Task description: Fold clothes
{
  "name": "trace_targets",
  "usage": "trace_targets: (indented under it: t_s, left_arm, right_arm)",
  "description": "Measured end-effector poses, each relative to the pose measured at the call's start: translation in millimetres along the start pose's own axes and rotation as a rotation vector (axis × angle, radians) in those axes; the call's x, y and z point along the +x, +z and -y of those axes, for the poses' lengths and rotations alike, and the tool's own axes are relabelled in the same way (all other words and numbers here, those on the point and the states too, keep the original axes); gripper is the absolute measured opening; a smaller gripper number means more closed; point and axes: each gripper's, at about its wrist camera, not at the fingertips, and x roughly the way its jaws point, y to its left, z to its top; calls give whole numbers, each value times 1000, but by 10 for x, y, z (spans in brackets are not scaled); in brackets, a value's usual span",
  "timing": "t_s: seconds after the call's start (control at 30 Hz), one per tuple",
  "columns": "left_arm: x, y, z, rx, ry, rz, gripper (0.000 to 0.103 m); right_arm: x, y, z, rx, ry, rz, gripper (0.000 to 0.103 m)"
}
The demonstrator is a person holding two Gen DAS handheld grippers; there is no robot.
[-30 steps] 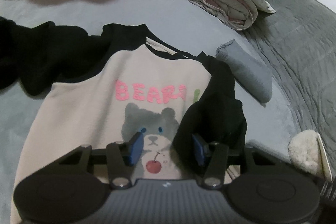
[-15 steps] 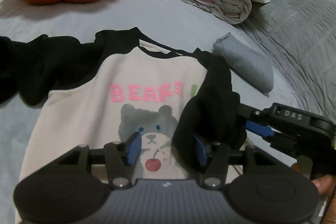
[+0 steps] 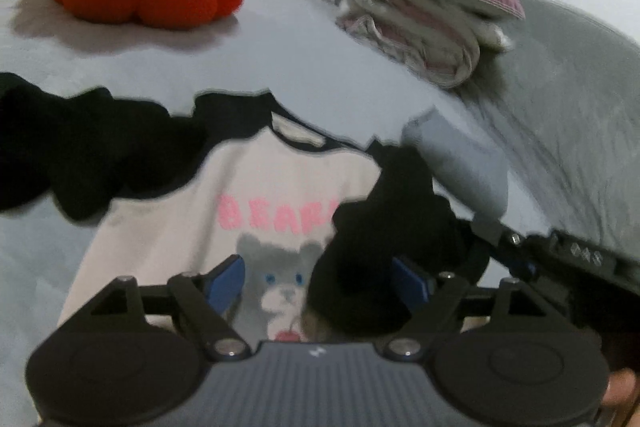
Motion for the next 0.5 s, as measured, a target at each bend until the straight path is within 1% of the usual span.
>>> trace_targets:
  t_s: [0.1,0.2,0.3,0.37,0.43,0.47,0.5]
  left_arm:
    - [-110,86,-73,-49,-32,49,80]
    - [-190,163,-144,-92,-72,75,79]
    - [-209,208,-180,-106,-103,66,76]
    - [-174,208,-181,-105,-125,35,73]
    - [-117,183,-158,-97,-142,-1,72]
    - [-82,167,-141,-89,-143,-16,70]
    - [-50,145,-121,-79,-138,-27,67]
  right_arm:
    - [-15,-31,-114,-24,81,-10,12]
    - [-28,-63,-228,-48,161,-20,11]
    - [89,-207,-330,-111,173,-95,11]
    - [179,-311,-389,-150,172,-151,11]
    - [261,-395,-408,-171,162,-202,11]
    - [307,-437,-413,-180,155,-226,11]
    - [336,-471,-415,-184,155,-239,11]
